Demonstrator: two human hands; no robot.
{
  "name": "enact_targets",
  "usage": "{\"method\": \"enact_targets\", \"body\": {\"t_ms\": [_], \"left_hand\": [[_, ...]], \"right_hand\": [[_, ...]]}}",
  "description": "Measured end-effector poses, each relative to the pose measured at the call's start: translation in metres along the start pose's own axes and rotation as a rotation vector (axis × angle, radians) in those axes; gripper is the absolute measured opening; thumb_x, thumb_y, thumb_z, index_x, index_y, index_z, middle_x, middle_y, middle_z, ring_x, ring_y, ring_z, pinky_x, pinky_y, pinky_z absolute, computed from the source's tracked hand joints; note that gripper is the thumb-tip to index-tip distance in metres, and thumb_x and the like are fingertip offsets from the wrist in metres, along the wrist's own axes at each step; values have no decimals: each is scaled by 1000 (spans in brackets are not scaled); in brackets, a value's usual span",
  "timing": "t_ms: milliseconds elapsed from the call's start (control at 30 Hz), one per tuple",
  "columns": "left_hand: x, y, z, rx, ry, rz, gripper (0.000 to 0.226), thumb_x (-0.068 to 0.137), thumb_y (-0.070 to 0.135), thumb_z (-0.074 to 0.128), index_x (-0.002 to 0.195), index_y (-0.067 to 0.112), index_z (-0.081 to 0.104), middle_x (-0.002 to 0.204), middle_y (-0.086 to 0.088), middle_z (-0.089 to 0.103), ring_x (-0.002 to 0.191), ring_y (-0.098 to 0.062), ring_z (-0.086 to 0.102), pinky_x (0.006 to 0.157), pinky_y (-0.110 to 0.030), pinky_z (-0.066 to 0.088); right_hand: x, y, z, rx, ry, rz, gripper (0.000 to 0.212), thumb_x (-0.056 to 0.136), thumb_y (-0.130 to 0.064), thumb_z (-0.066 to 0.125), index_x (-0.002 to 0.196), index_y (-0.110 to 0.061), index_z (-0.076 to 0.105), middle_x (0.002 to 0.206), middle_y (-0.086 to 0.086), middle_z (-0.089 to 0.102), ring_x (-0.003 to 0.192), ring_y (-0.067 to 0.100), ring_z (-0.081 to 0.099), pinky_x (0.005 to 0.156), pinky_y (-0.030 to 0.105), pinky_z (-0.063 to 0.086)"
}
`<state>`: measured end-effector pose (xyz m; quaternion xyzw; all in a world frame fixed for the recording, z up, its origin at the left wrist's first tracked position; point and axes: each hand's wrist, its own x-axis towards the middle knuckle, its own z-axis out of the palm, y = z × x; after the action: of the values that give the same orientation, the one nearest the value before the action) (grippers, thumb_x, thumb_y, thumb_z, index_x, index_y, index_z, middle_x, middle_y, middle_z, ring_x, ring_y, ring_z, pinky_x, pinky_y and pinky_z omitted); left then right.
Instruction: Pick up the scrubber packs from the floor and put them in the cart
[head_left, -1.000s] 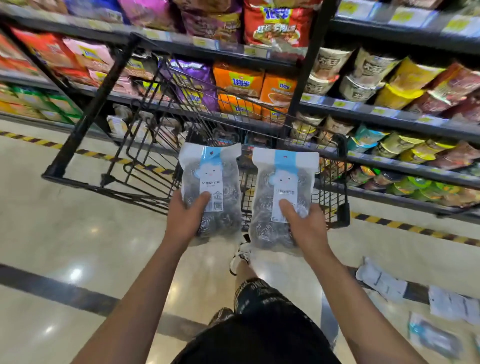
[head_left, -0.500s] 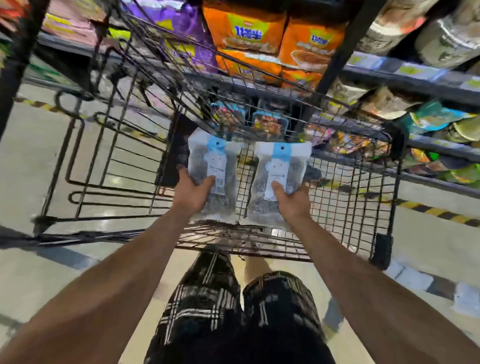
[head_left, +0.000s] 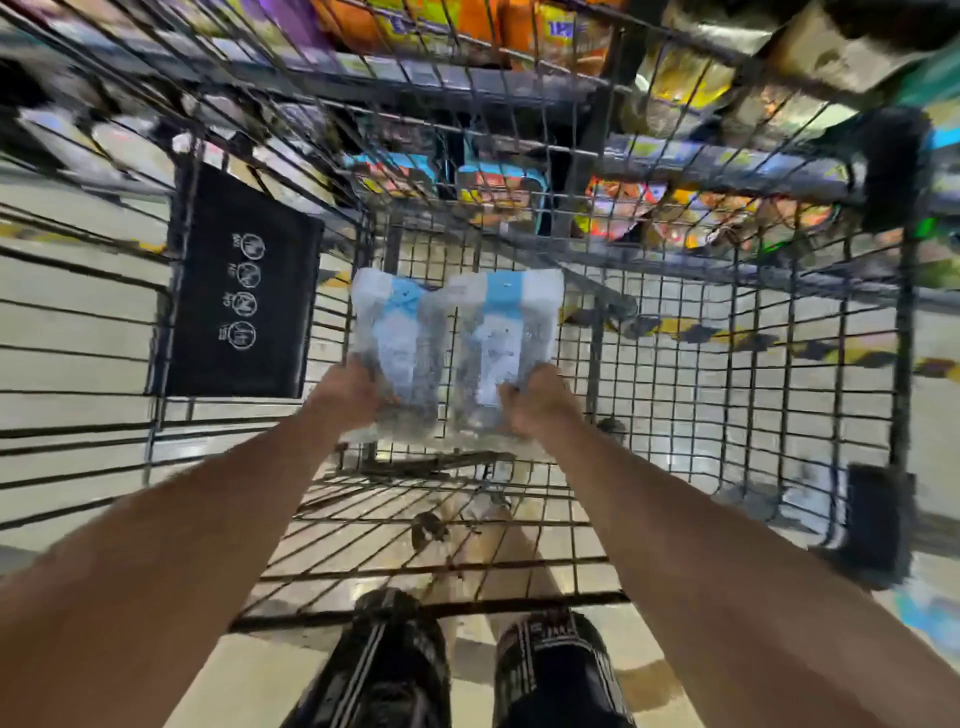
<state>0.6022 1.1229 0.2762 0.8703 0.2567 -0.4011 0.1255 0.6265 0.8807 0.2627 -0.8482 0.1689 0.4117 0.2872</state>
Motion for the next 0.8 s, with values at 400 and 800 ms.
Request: {"method": "enact_targets", "body": {"t_ms": [400, 800], "left_hand": [[-262, 43, -109, -140, 199, 301, 38, 96, 35, 56, 122, 7, 61, 119, -21, 67, 109, -38, 66, 94, -44, 54], [-567, 167, -1, 342, 485, 809, 43, 91, 48, 44, 117, 19, 64, 122, -15, 68, 115, -38, 62, 92, -43, 48]], "right_hand": [[-284, 7, -156, -146, 252, -348, 25, 98, -34, 55, 100, -17, 73, 106, 9, 76, 102, 29, 69, 84, 30, 53], [-539, 291, -210, 31, 678, -162, 54, 103, -28, 53, 152, -8, 46, 154, 14, 49, 139, 34, 47, 113, 40, 36]]}}
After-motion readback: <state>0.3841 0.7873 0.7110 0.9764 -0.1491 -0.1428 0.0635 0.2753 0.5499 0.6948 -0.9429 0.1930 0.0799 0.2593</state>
